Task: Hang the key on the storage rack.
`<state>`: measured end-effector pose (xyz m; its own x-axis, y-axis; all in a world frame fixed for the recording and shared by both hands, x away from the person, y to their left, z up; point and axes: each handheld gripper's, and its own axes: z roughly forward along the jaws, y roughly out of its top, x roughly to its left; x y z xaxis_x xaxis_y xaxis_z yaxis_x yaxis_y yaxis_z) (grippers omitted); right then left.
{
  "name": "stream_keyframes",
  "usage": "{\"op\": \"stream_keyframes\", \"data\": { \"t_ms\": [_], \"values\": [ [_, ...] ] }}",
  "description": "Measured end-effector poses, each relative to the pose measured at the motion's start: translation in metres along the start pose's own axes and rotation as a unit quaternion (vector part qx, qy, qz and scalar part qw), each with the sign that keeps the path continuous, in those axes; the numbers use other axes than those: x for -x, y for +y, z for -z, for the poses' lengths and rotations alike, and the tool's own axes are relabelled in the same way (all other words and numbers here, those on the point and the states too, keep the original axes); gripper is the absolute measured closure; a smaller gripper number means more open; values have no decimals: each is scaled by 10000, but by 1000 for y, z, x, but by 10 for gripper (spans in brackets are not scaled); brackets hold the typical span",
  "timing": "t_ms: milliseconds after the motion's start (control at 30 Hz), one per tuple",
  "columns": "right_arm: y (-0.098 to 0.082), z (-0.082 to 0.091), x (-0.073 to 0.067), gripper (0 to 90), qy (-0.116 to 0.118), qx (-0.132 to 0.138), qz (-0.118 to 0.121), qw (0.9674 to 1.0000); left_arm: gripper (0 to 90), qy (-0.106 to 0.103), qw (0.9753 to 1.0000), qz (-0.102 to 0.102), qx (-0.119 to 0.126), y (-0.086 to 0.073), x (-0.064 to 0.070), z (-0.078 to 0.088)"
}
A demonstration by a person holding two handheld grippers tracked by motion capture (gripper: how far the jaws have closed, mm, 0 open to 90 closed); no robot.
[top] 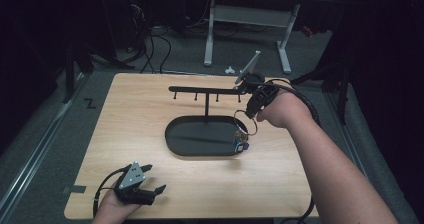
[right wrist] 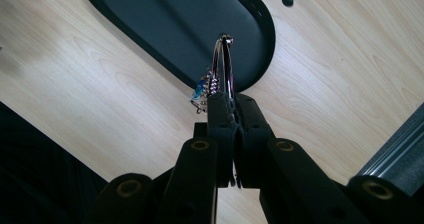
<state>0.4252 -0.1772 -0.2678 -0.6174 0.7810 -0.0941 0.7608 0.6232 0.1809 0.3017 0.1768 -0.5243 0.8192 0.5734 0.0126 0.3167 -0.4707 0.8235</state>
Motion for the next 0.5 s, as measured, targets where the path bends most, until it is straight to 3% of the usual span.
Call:
{"op": "stream_keyframes", "data": {
  "t_ms": [233, 500],
  "values": [
    [14, -7, 3, 877, 19, 22, 14, 10000, 163, 44, 10000, -6, -46, -2, 0, 2],
    [28, -17, 14, 877, 34, 31, -147, 9999, 163, 109, 9999, -25, -98, -5, 0, 5]
  ]
}}
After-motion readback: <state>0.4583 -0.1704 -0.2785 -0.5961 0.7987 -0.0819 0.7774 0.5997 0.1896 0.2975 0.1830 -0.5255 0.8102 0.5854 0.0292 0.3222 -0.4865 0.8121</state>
